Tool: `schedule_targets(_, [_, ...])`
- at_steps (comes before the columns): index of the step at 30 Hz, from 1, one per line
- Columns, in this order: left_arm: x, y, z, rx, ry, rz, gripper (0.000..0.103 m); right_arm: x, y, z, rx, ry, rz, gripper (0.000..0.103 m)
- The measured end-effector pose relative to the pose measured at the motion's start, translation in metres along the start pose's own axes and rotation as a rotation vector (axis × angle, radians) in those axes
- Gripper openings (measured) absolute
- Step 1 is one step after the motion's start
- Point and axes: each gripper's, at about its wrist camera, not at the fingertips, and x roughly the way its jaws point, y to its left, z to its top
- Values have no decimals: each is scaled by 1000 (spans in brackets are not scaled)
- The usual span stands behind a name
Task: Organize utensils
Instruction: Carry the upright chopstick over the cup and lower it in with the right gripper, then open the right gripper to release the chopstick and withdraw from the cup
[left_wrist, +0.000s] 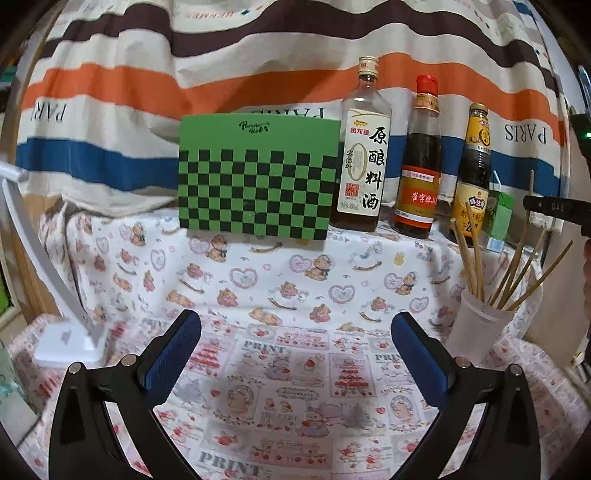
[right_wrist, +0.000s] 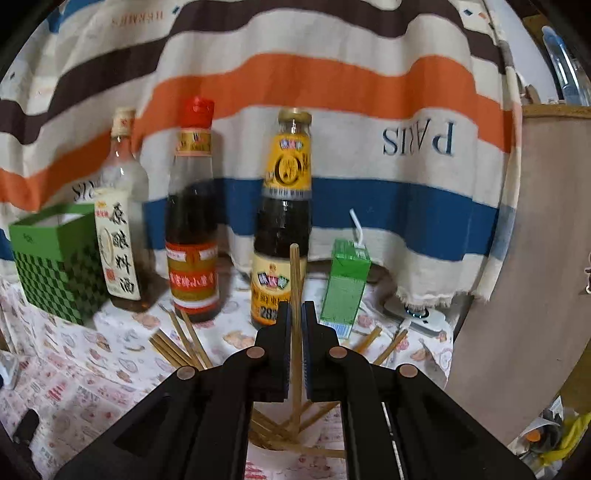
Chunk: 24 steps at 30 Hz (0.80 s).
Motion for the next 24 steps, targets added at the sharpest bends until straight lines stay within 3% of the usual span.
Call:
schedule_targets(2, [2,-2,0,28,0,24,102,5,2,-3,-25,17,-11,6])
schedule_targets(5, [5,1,-1,1,24,-6,102,11,3,-5,-52,29,-38,6])
schedule_targets(9, [5,0,-1,8,22,-4,102,22,-8,-8,13,99,-3,6])
schedule_targets(17, [6,3,0,-9,34,-8,102,21,-17,-8,68,107,16,9])
schedule_targets(20, [7,2,0,3,29,-5,102,11,-24,-5,135,93,79,30])
schedule_targets(22, [8,2,0,15,25,-4,102,0,-26,-4,165,55,97,54])
schedule_targets(24, [10,1,-1,22,27,-2,102,-15,-25,-2,182,9,91,57])
